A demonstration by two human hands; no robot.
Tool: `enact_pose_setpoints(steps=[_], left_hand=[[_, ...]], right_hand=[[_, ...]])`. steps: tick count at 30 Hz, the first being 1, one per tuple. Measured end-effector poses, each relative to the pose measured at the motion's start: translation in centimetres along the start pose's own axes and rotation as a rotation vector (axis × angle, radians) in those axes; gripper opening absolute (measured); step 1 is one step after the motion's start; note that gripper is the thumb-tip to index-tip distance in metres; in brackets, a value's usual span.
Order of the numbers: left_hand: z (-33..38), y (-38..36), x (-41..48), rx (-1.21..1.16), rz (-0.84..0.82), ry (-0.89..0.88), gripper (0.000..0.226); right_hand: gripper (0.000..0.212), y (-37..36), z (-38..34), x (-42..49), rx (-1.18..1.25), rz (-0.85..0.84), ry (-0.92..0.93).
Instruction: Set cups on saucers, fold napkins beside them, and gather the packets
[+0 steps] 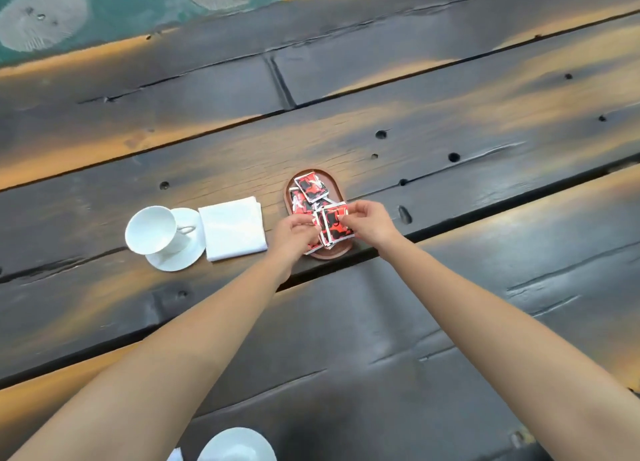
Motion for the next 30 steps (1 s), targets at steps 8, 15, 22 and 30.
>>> enact_pose_setpoints(steps=[8,15,22,30], left_hand=[[-0.6,0.1,3.1,0.461,0.102,-0.205,0.011],[-0.6,0.0,3.2,0.645,0.134,-0.307,0.02],[-0.9,0.0,2.6,0.529,0.134,-0.269,0.036],[-0.7,0.1,0.9,0.423,0.052,-0.308,0.046]], right_hand=[[0.021,-0.8,0.8,2.7,-0.39,0.058,0.123],[0.015,-1.2,0.2,1.9,-0.523,0.141,0.268],[0.027,-1.0,0.0,1.3,-0.502,0.209,0.289],[0.006,-1.6,-0.2,-0.4,-0.537,0.175,0.297]])
Point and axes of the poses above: each hand's wrist, its own x-axis towards the middle knuckle, its own y-axis out of the back of the hand, z = x × y, the point moved 7 cm from there along x, towards the middle knuckle, and after that the axes turned 1 degree about x, right-handed, at the moved point
